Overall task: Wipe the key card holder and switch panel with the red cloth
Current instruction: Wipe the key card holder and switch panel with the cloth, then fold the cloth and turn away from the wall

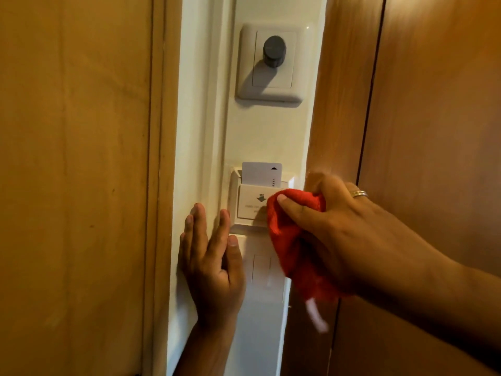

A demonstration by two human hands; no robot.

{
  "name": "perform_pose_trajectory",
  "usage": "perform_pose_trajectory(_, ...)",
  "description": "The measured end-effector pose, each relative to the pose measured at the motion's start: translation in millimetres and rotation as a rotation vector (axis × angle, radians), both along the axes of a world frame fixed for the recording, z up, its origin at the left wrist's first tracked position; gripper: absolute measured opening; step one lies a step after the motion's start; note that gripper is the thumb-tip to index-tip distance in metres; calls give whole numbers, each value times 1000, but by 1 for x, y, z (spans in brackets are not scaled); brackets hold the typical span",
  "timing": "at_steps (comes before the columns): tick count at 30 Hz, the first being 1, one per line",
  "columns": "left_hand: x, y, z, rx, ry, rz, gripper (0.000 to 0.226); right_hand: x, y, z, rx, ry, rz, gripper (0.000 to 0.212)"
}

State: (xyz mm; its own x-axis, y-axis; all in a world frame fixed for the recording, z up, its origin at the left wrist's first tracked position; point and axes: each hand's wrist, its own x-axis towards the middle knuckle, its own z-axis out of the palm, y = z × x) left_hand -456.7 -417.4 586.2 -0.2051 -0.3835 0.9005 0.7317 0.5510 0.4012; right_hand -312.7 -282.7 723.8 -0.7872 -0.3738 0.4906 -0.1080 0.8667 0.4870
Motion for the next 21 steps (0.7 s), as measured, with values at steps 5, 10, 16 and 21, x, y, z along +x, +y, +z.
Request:
perform_pose_trajectory(5, 58, -2, 17, 145, -64, -248, 32, 14, 17, 6, -282, -41, 156, 67)
perform_pose_trajectory(10, 136, 27, 39, 436, -583, -1037, 73, 31, 39, -9, -559, -65, 291, 45)
perform_pose_trajectory(16, 150, 58, 32, 125, -1012, -1322, 50, 69, 74, -32, -859, -28, 233, 48)
perform_pose_trajectory(21, 166, 101, 14, -72, -1072, -1446, 31, 124, 131, -45, -1254, -167, 119, 56)
